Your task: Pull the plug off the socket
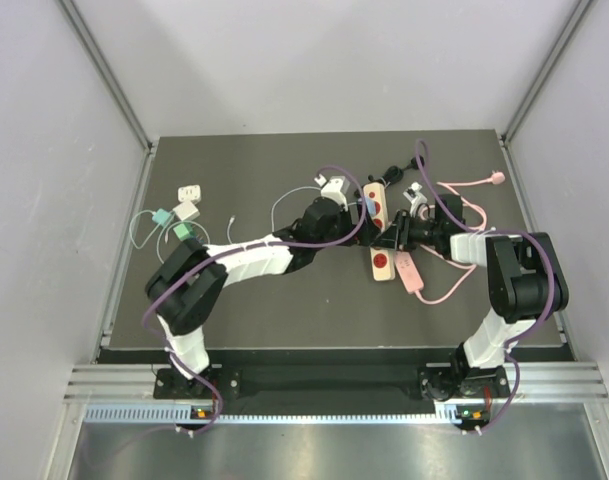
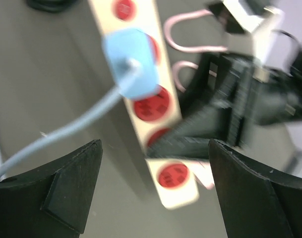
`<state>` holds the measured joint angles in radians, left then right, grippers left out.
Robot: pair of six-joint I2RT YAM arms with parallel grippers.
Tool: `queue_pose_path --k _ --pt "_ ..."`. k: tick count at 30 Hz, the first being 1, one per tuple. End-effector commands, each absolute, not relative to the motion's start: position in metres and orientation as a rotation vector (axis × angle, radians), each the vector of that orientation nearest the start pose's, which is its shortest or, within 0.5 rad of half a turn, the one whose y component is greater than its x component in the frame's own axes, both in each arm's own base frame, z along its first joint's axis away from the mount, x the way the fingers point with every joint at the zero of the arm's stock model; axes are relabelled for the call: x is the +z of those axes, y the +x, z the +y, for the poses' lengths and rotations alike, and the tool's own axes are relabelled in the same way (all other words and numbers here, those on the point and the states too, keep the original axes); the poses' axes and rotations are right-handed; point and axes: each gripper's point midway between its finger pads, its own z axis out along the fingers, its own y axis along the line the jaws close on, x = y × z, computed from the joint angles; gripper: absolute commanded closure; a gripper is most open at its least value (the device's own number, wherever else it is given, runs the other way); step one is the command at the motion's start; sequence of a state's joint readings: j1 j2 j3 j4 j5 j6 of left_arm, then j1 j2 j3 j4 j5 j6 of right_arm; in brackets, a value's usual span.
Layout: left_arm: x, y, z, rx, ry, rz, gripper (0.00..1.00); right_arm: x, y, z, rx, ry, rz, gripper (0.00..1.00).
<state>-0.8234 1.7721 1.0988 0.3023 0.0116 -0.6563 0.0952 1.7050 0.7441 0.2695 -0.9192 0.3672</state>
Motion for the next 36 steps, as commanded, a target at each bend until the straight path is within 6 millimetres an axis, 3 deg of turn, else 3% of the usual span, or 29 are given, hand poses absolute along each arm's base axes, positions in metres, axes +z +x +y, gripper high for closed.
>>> queue_pose_path --k 1,6,7,8,12,22,33,36 --pt "0.152 0.374 -0.398 -0.835 0.067 1.991 0.08 0.1 0.35 0.183 1.28 -0.336 2.067 1.0" --pt "0.16 0.397 -0.401 -0.778 0.0 1.949 0.09 0.098 0.35 0.183 1.283 -0.334 2.07 1.0" --pt "0.152 0.401 -0.399 -0.743 -0.019 1.971 0.1 0.099 0.35 0.184 1.286 -0.333 2.071 1.0" --pt "0.161 0.405 -0.402 -0.747 -0.03 1.957 0.1 0.099 0.35 0.184 1.287 -0.334 2.071 1.0" --pt "0.163 0.412 -0.405 -0.749 -0.057 1.956 0.14 0.098 0.35 0.184 1.285 -0.332 2.072 1.0" --pt "0.155 0.42 -0.408 -0.693 -0.094 2.017 0.36 0.099 0.35 0.184 1.283 -0.331 2.073 1.0" --pt "0.153 0.422 -0.414 -0.67 -0.049 2.043 0.46 0.097 0.351 0.185 1.259 -0.338 2.078 1.0" --pt "0.154 0.425 -0.416 -0.657 -0.035 2.041 0.58 0.097 0.351 0.186 1.245 -0.348 2.08 1.0"
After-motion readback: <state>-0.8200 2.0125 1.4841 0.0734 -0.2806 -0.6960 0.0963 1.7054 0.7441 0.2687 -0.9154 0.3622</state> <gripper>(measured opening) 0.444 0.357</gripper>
